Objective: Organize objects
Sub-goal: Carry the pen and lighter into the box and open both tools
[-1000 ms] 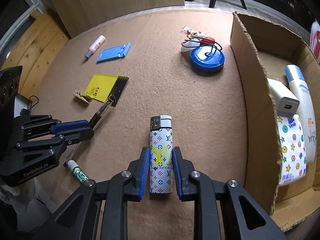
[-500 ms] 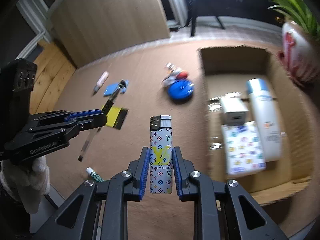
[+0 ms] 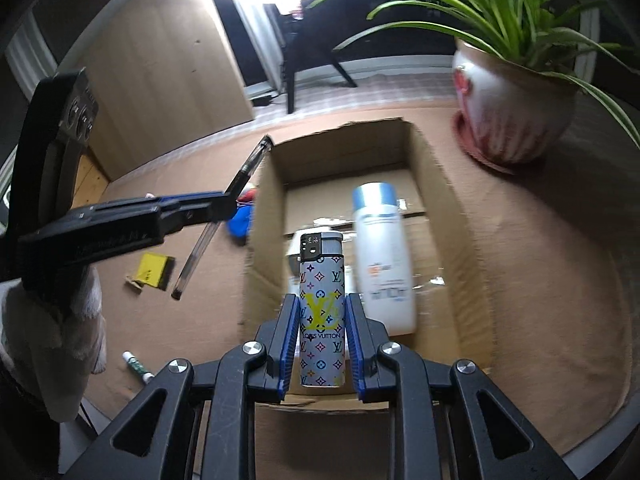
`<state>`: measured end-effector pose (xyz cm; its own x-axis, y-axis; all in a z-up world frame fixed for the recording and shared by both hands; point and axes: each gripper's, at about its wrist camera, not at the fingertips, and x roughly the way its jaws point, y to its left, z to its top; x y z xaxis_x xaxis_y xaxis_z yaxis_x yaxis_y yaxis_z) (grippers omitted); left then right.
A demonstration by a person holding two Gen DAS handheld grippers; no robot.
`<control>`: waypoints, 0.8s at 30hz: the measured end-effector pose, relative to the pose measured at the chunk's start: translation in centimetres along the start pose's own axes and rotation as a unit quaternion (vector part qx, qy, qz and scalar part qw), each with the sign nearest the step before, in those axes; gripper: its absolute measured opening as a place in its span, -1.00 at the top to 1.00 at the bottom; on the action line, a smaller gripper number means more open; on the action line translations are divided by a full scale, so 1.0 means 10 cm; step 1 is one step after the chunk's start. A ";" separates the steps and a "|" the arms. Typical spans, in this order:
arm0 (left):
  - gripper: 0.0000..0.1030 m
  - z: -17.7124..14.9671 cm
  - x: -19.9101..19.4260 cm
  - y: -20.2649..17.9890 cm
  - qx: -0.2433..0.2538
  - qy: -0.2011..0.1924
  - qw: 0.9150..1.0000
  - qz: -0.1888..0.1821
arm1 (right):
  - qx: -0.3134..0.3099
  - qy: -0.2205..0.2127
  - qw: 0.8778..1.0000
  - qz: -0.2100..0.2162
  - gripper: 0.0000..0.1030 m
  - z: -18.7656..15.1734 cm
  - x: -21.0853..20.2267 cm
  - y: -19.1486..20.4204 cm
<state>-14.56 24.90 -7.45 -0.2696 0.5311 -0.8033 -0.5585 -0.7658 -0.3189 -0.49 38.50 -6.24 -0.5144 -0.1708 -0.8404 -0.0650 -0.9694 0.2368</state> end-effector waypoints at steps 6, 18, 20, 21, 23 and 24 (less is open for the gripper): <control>0.77 0.28 0.27 -0.21 0.010 -0.001 1.000 0.009 | 0.007 0.000 1.000 -0.008 0.60 0.02 0.02 -0.19; -0.18 0.43 0.38 -0.23 0.010 -0.008 0.999 0.037 | -0.003 -0.017 1.000 -0.006 -0.17 0.08 0.02 -0.22; -0.18 0.42 0.33 -0.18 0.006 -0.012 0.999 0.040 | 0.000 -0.016 1.000 -0.002 -0.17 0.08 0.03 -0.22; -0.18 0.42 0.30 -0.16 0.005 -0.014 0.999 0.041 | 0.001 -0.014 1.000 0.000 -0.17 0.07 0.03 -0.21; -0.18 0.40 0.24 -0.12 0.002 -0.018 0.999 0.043 | 0.001 -0.014 1.000 0.000 -0.17 0.07 0.04 -0.19; -0.18 0.38 0.21 -0.09 0.000 -0.018 0.999 0.044 | 0.000 -0.015 1.000 0.000 -0.17 0.07 0.04 -0.17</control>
<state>-17.62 28.11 -6.89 -0.3463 0.4750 -0.8090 -0.5320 -0.8097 -0.2477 -1.19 40.25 -6.64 -0.5392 -0.1646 -0.8259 -0.0659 -0.9694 0.2363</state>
